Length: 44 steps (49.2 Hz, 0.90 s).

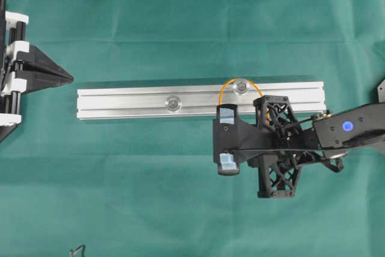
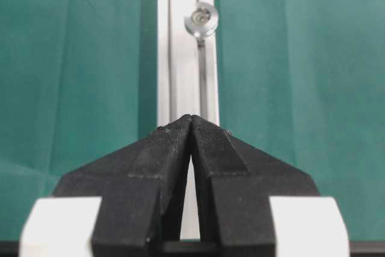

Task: Hook the rubber onto the shaft.
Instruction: 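Swing the held band over the right metal knob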

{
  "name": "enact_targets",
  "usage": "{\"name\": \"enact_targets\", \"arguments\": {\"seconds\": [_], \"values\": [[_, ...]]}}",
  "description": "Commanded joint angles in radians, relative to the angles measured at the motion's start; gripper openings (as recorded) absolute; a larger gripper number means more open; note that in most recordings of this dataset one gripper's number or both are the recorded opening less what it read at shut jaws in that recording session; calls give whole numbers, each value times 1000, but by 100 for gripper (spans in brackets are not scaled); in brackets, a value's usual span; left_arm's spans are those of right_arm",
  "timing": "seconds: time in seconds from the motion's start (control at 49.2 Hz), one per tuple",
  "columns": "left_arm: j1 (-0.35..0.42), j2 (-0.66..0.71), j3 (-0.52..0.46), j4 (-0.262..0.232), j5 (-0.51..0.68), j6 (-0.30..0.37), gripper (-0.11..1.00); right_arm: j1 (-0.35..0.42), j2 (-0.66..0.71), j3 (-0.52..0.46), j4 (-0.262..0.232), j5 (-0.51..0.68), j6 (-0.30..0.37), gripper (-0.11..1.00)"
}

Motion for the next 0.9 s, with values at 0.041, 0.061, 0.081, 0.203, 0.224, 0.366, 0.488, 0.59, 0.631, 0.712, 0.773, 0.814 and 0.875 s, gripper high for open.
{"name": "enact_targets", "arguments": {"seconds": [0.041,0.061,0.081,0.203,0.224,0.366,0.488,0.59,0.631,0.712,0.773,0.814,0.875], "values": [[2,3,-34,3,-6,-2,0,6,3,-41,2,-15,8,7],[0,3,-34,3,-5,-2,0,5,8,-43,2,-17,8,7],[2,3,-34,3,-6,-2,0,5,12,-49,2,-17,9,7],[2,2,-37,3,-6,-2,0,5,31,-66,0,-26,9,7],[2,3,-38,3,-5,-2,0,5,34,-67,0,-28,11,7],[2,3,-43,3,-5,-2,0,0,51,-86,0,-38,35,7],[2,2,-44,3,-5,0,0,-5,64,-95,-6,-51,101,7],[2,3,-44,3,-5,0,0,-9,74,-100,-15,-66,153,7],[2,2,-46,3,-6,0,0,-12,75,-101,-20,-74,170,7],[2,3,-46,3,-5,0,0,-17,83,-107,-28,-89,198,7],[2,3,-46,3,-5,0,0,-23,89,-114,-31,-98,222,7],[2,3,-46,3,-6,0,0,-28,94,-118,-31,-104,242,7],[2,3,-46,3,-5,0,0,-34,100,-124,-31,-106,265,7]]}}
